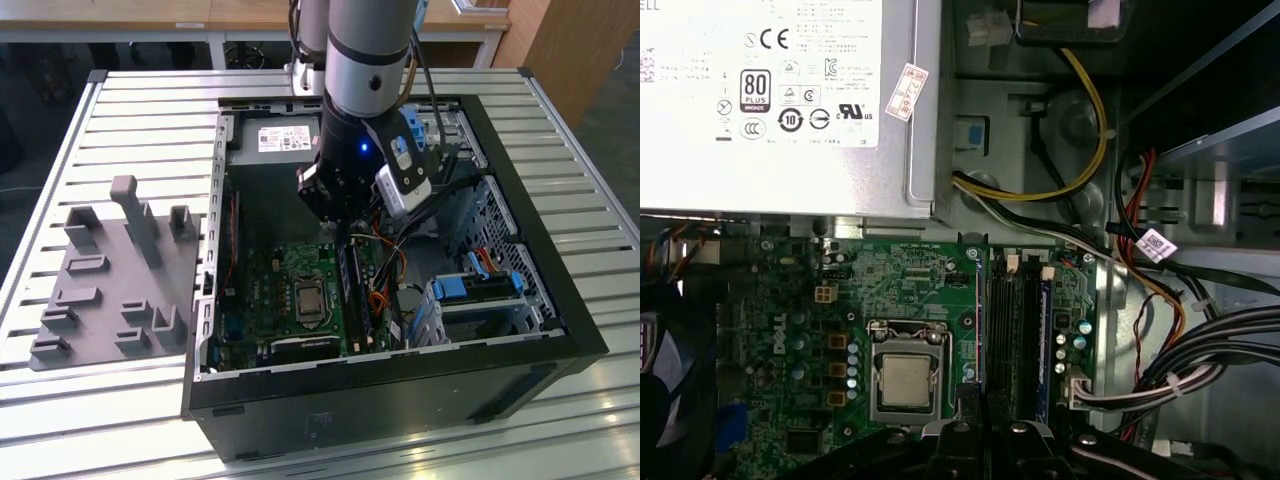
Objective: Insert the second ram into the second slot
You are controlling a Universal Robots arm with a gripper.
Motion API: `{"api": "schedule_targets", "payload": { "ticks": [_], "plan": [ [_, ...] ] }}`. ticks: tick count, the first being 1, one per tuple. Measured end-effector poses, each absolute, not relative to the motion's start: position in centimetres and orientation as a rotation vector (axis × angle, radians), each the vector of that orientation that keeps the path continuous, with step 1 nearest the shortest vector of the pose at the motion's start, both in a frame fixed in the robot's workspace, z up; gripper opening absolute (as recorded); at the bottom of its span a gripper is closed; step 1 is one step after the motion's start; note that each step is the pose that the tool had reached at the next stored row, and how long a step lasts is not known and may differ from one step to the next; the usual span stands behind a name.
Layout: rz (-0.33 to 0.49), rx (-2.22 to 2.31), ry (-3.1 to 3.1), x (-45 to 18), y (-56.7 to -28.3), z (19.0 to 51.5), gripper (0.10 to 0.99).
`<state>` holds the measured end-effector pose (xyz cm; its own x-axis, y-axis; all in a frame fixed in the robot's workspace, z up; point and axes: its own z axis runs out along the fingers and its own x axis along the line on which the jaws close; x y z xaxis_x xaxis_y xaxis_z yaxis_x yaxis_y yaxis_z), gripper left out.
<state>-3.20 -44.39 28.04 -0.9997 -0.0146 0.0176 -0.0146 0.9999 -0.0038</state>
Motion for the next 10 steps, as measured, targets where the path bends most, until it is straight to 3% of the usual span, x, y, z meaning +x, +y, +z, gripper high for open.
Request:
{"api": "schedule_targets", "payload": {
  "ticks": [10],
  "plan": [
    [0.006,0.023,-3.124,-3.2,-44.39,27.82,0.137]
  ]
}}
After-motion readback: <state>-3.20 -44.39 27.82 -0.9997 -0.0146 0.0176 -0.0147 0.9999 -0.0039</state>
